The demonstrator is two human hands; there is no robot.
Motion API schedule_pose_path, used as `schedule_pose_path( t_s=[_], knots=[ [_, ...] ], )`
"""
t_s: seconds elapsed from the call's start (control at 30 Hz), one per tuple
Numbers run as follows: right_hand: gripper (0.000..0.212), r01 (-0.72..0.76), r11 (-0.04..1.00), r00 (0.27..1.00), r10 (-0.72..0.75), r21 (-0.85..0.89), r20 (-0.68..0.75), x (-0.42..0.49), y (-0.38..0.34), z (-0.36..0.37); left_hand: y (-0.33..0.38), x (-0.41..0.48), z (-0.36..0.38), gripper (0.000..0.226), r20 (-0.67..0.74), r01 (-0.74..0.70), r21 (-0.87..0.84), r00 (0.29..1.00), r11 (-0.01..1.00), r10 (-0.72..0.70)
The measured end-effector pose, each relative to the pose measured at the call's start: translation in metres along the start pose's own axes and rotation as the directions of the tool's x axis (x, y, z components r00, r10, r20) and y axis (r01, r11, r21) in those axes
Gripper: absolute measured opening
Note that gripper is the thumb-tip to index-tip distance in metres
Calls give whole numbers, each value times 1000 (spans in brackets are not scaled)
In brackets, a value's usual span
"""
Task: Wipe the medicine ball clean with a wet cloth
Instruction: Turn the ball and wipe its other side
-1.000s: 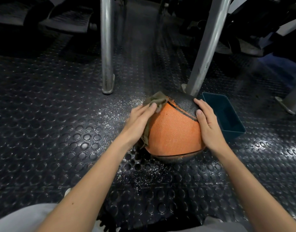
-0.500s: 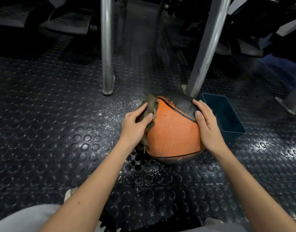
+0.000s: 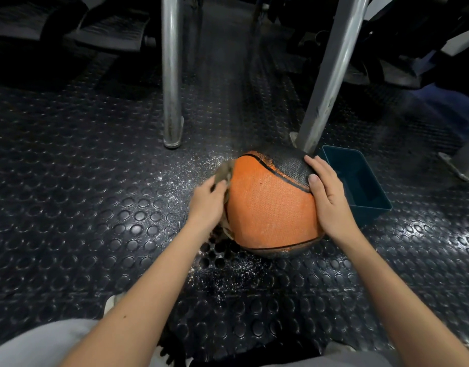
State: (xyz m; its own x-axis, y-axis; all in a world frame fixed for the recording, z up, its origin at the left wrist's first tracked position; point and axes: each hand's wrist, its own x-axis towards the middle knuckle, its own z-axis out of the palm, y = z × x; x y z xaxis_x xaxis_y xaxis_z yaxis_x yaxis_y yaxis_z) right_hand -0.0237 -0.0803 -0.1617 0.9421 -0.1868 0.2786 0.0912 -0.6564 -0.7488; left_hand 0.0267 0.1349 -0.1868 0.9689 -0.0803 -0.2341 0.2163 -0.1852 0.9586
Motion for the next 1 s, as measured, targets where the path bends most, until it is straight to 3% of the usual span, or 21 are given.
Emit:
schedule_pose_path(
  t_s=[0.03,0.07,0.17,0.23,0.3,0.33,0.4,0.43,0.5,0.57,0.6,0.63,0.67,0.73,0.8,0.83,0.9,1.0],
  knots=[
    [32,1,1000,1000,-1,-2,2,0,-1,0,-1,0,-2,30,-34,63,-40,997,997,-64],
    [32,1,1000,1000,-1,-6,4,0,-1,0,2,-2,-2,31,-76,36,-18,996,999,-37],
    [33,6,1000,1000,-6,-4,-3,0,-1,1,13,-12,3,27,-154,-328,60,930,943,333],
    [35,7,1000,1000,-7,-5,-4,1,0,1,24,-19,7,31,-68,-459,155,879,875,473],
    [33,2,1000,1000,-2,-5,-2,2,1,1,13,-14,9,30,-1,-324,169,944,931,329],
    [32,6,1000,1000,-6,-10,-1,1,1,1,9,-10,7,25,-21,-187,65,982,980,189],
    [34,23,1000,1000,-23,-17,-5,1,2,2,3,-2,-1,19,-43,94,-173,994,980,-103],
    [36,27,999,1000,-27,-18,-5,1,3,2,3,-1,-3,22,-72,139,-183,985,973,-154],
    [36,34,999,999,-34,-18,-5,2,3,2,8,-4,-2,30,-175,-48,-42,984,998,40],
    [35,32,999,999,-32,-15,-8,2,2,3,20,-14,2,31,-258,-355,55,898,933,357],
    [35,31,999,999,-31,-15,-7,2,0,3,27,-18,3,31,-263,-464,130,836,876,482],
    [34,29,999,1000,-29,-19,-6,2,0,3,26,-17,6,33,-215,-492,187,824,850,524],
    [34,29,999,1000,-29,-21,-6,2,-1,3,20,-14,7,34,-152,-431,212,872,877,465],
    [35,32,999,999,-32,-23,-4,1,0,3,5,-3,3,34,-45,-87,106,995,991,92],
    [35,34,999,999,-34,-23,-5,1,0,3,-2,2,-4,34,-12,222,-98,975,970,-224],
    [35,32,999,999,-32,-22,-5,1,1,3,-1,1,-4,32,-27,266,-149,962,952,-273],
    [33,34,999,999,-34,-16,-6,1,-1,3,8,0,-2,27,-144,112,-136,981,984,-131],
    [31,31,999,1000,-31,-21,-5,1,-1,3,27,-11,3,29,-237,-330,35,914,943,329]
  ],
)
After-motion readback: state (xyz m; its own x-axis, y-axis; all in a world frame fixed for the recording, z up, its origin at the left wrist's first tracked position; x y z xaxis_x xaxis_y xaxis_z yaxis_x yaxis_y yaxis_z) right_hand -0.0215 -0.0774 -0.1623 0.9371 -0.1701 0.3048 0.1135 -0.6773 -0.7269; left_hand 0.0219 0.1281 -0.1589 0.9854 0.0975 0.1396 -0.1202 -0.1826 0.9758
